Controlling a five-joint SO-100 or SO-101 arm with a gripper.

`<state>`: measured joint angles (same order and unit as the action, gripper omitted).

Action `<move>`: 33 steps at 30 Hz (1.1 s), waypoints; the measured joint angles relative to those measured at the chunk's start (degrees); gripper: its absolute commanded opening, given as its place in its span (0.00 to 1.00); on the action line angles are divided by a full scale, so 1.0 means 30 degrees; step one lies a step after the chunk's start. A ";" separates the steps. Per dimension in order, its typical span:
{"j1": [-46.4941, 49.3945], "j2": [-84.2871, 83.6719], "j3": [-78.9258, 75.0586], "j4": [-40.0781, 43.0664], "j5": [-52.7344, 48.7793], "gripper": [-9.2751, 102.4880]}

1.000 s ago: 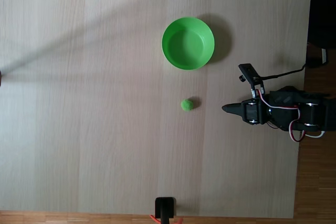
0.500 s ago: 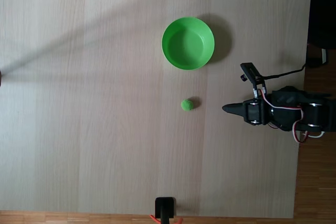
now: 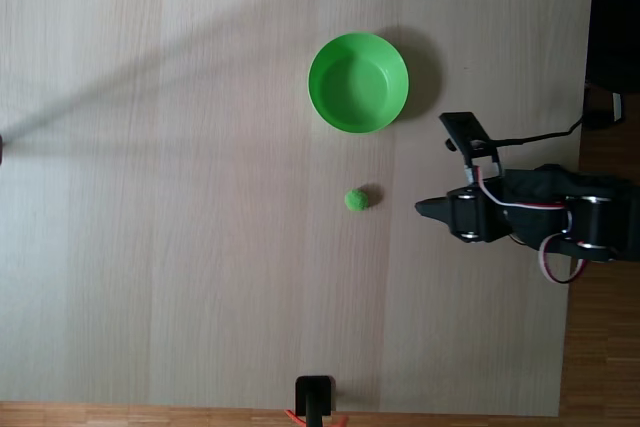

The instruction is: Grasp a green pompom and put it in the green bowl.

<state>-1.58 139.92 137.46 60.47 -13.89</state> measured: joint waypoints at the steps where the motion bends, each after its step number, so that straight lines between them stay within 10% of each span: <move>1: 0.0000 -0.0937 -0.0557 -0.0029 0.0000 0.10; 23: 0.0000 -1.4824 -1.0107 -0.0146 -0.0059 0.11; 33: 0.0000 -1.5996 -1.0781 -0.0059 -0.0059 0.28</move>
<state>-1.58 91.93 105.12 60.29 -14.06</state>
